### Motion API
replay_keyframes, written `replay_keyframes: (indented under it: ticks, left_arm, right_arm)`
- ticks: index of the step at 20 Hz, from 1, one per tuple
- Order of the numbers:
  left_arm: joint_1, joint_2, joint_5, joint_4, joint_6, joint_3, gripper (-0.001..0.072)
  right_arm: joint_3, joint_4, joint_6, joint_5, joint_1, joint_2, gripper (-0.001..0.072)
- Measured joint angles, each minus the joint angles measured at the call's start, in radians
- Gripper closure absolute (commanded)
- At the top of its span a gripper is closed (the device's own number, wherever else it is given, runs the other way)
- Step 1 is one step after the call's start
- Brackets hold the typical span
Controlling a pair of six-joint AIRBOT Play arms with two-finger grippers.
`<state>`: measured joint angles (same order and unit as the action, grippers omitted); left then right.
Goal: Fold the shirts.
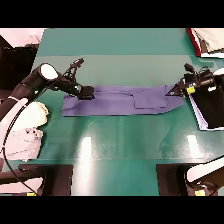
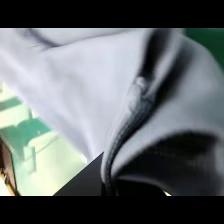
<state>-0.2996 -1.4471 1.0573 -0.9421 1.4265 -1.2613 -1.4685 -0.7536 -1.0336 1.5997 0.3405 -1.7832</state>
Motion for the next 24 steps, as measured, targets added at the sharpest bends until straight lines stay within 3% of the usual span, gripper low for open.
replay_keyframes:
  ticks: [4,13,20,24]
  left_arm:
    - [-0.058,-0.095,-0.037,0.026,-0.014,-0.1,0.0686]
    - [-0.218,-0.418,-0.071,0.034,-0.021,-0.399,0.0686]
    - [-0.215,-0.507,-0.1,0.031,-0.014,-0.47,0.0686]
    - [-0.162,-0.502,-0.002,0.001,-0.01,-0.536,0.0687]
  right_arm:
    - [-0.07,0.001,-0.04,0.034,-0.063,0.074,0.0694]
    - [-0.369,0.003,-0.237,0.031,-0.274,0.191,0.0695]
    - [-0.492,0.002,-0.286,-0.019,-0.457,0.194,0.0695]
    - [-0.504,0.0,-0.291,-0.047,-0.534,0.161,0.0694]
